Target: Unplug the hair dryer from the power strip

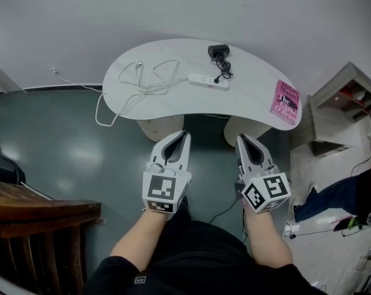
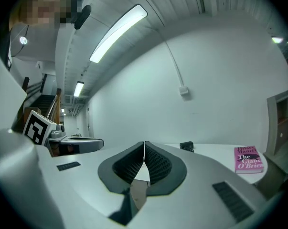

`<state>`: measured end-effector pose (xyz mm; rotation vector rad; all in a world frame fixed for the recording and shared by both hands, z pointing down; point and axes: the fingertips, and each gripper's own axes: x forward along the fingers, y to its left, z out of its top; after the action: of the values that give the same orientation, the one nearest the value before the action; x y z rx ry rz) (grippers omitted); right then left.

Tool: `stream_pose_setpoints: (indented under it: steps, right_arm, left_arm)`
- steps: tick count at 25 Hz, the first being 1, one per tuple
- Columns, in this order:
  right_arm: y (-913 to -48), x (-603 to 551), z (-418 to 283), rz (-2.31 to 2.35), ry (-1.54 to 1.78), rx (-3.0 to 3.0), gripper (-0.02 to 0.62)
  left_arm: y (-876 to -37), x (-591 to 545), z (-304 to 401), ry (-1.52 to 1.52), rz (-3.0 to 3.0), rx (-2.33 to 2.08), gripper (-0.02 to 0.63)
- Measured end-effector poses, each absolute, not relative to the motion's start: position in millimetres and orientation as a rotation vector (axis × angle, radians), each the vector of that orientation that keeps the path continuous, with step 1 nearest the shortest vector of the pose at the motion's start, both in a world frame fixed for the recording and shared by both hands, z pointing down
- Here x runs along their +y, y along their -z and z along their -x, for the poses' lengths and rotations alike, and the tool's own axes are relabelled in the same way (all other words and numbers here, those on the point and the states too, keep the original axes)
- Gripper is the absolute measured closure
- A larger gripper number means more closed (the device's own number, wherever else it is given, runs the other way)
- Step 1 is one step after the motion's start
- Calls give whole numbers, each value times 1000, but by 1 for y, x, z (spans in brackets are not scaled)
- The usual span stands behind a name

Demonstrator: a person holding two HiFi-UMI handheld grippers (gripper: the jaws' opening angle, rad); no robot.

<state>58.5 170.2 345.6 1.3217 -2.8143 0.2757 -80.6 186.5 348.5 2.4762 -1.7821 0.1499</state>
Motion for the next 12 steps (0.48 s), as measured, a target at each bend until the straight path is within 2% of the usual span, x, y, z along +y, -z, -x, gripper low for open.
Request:
stream_pose_setpoints:
  steps: [7,12]
  right_arm:
    - [-348,125,-7,-1310,-295,-2805,560]
    - [-350,105,2,-1302,-303,-2788,560]
  left_arm:
    - [-349,134,125,-183,-2491,-1742,583]
    - [-351,109,140,-181,-2477,-1738,583]
